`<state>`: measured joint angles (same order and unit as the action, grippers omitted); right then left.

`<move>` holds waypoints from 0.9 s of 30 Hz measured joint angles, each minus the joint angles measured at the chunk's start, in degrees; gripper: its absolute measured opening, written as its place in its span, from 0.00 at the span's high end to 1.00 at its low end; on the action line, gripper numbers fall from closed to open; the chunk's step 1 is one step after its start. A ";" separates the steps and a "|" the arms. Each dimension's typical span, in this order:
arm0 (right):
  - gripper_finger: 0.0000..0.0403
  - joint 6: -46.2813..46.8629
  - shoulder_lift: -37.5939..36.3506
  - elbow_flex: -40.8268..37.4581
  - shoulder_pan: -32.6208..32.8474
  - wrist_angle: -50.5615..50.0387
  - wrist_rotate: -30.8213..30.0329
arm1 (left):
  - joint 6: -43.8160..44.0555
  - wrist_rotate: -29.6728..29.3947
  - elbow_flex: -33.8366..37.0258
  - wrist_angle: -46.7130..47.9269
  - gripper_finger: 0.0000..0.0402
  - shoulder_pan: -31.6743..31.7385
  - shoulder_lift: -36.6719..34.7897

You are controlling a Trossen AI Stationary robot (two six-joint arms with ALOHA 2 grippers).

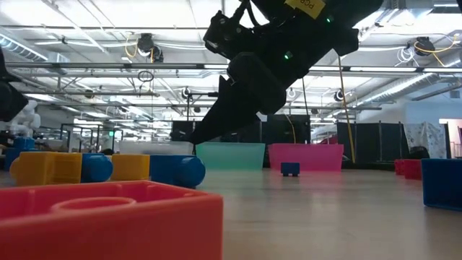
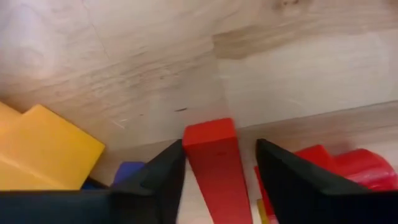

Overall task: Sort blocks by size
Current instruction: Put the red block into the transparent bin

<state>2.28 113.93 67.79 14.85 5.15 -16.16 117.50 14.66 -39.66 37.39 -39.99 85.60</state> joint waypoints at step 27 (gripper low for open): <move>0.52 -1.21 -0.02 -0.02 0.26 -0.33 0.00 | -32.85 -11.77 -4.76 17.65 0.74 26.56 -8.91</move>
<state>1.07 113.91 67.77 15.11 4.82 -16.16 84.64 2.89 -44.42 55.04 -13.42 76.70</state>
